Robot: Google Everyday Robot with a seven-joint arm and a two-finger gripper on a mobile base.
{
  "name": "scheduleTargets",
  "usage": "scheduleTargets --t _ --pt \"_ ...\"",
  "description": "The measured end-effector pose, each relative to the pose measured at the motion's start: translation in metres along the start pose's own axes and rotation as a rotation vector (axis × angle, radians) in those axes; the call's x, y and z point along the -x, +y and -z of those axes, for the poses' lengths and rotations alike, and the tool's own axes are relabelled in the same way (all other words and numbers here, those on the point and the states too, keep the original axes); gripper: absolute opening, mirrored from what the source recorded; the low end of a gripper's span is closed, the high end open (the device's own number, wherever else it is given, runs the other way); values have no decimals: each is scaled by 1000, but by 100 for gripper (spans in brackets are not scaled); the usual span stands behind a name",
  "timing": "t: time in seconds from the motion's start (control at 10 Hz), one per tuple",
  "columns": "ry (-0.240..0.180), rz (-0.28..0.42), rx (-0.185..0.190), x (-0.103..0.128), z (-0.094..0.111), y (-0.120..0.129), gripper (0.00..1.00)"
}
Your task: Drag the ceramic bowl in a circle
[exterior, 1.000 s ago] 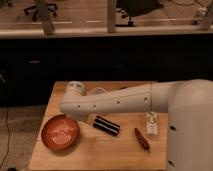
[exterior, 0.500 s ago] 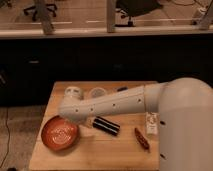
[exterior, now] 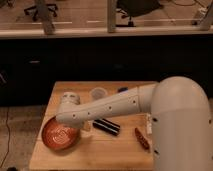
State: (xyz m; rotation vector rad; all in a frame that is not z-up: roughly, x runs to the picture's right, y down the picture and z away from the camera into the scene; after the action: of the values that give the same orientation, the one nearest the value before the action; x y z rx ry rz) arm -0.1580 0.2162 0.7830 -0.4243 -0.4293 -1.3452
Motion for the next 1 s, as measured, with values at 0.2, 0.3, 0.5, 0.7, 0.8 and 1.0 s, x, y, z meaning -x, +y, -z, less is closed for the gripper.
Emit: scheduleTargets --t 0.2,0.3,0.5,0.7,0.8,1.0 --pt "-12 20 -1 -1 1 -1 80" --pt "-12 24 -2 -2 1 -2 80" --pt "-22 34 -1 4 0 -7 80" --pt "-29 47 -5 8 -4 -5 80" --pt "-27 45 -1 10 -7 -5 80" --pt "-28 43 -1 14 -9 -9 80"
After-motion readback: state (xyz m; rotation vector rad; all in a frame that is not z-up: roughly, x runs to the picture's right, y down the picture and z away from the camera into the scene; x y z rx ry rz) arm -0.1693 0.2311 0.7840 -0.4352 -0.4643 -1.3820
